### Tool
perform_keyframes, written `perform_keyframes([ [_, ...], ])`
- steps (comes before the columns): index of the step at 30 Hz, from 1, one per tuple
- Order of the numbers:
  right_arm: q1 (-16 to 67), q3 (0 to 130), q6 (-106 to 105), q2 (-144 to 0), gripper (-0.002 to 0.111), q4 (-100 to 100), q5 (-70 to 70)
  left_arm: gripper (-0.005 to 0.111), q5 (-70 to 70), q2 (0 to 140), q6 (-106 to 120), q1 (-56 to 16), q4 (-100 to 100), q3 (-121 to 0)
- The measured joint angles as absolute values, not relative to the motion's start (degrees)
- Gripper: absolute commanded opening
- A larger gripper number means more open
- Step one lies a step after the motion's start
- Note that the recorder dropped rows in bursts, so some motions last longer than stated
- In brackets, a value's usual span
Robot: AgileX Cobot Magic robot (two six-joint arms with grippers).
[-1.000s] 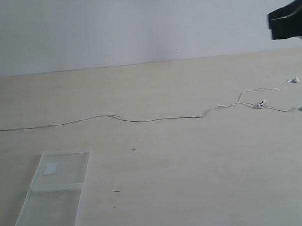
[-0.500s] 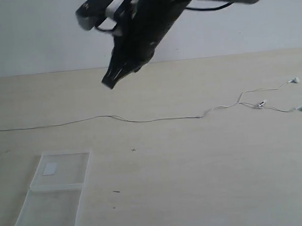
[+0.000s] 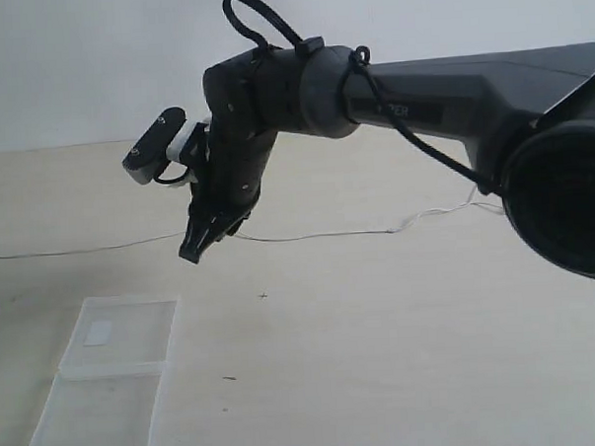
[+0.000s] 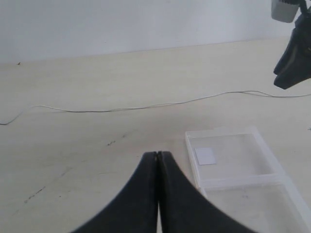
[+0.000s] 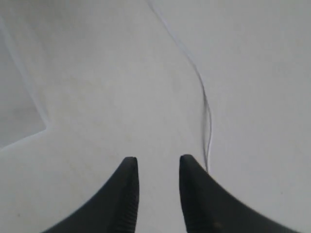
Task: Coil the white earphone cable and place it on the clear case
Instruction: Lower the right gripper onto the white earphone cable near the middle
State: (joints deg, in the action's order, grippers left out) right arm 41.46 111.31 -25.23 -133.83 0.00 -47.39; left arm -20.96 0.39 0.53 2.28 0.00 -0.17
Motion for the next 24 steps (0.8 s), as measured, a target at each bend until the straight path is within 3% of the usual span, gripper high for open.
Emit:
perform_keyframes([
  [16, 41.46, 117.76, -16.05, -141.5, 0.031, -7.13, -43.67, 0.0, -20.96, 0.39, 0.53, 2.28, 0.0, -0.17],
  [21, 41.34, 117.78, -11.75, -142.54, 0.048, -11.07, -43.39, 0.0, -20.96, 0.39, 0.53, 2.28, 0.0, -0.17],
  [24, 41.28, 117.78, -9.56, -142.98, 0.051, -12.36, -42.56, 0.0, -20.96, 0.39, 0.53, 2.28, 0.0, -0.17],
])
